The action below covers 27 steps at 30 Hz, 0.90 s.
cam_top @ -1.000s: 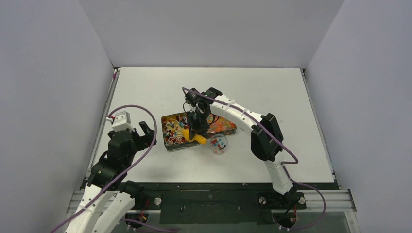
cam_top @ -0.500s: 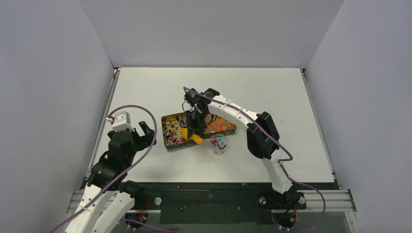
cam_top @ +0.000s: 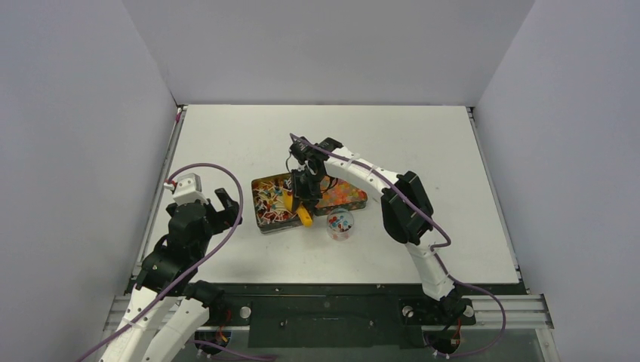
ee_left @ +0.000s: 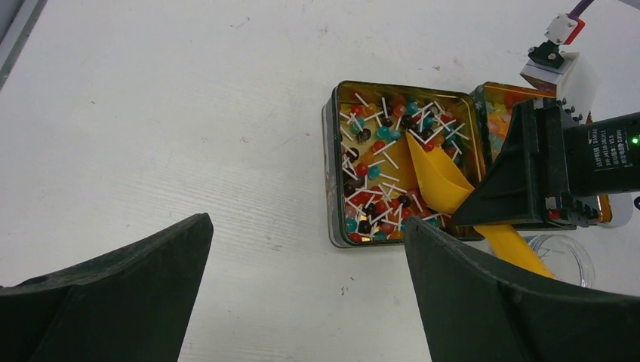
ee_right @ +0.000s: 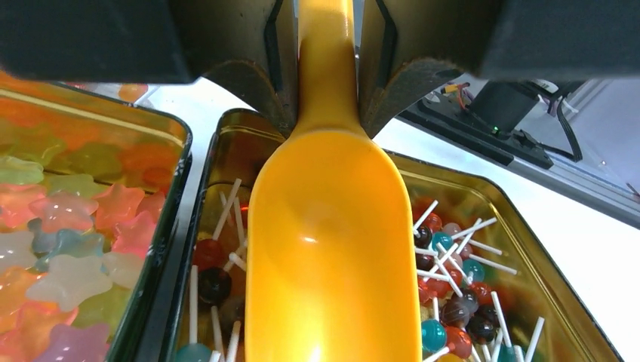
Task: Pack the candies
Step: Scoop the fake candies from the storage box.
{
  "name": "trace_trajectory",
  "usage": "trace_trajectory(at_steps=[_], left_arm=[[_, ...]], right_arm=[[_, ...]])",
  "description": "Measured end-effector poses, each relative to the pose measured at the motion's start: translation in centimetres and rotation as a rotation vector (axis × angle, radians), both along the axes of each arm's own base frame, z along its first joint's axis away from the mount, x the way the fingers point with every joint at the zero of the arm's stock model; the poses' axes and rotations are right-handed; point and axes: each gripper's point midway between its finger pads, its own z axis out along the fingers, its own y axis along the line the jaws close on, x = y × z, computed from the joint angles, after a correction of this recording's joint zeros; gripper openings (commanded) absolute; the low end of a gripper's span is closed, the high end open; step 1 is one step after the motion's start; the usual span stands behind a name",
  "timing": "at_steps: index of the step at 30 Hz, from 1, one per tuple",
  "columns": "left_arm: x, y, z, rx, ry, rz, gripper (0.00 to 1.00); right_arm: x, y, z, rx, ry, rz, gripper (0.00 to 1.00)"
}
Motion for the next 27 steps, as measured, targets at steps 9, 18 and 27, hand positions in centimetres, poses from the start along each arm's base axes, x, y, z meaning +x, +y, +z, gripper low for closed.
trace_trajectory(at_steps=[9, 18, 27], left_arm=[[0.0, 0.1, 0.0, 0.001, -0.001, 0.003, 0.96], [0.0, 0.1, -0.1, 0.004, 0.002, 0.006, 0.96], [0.2, 0.1, -0.3, 0.009, 0.014, 0.006, 0.96]], right_arm=[[2.3, -0.6, -1.2, -0.014, -0.056, -0.069, 0.0], [3.3, -0.9, -1.7, -0.047, -0.116, -0.084, 0.0], [3.8, -1.3, -2.6, -0.144, -0.246, -0.051, 0.0]])
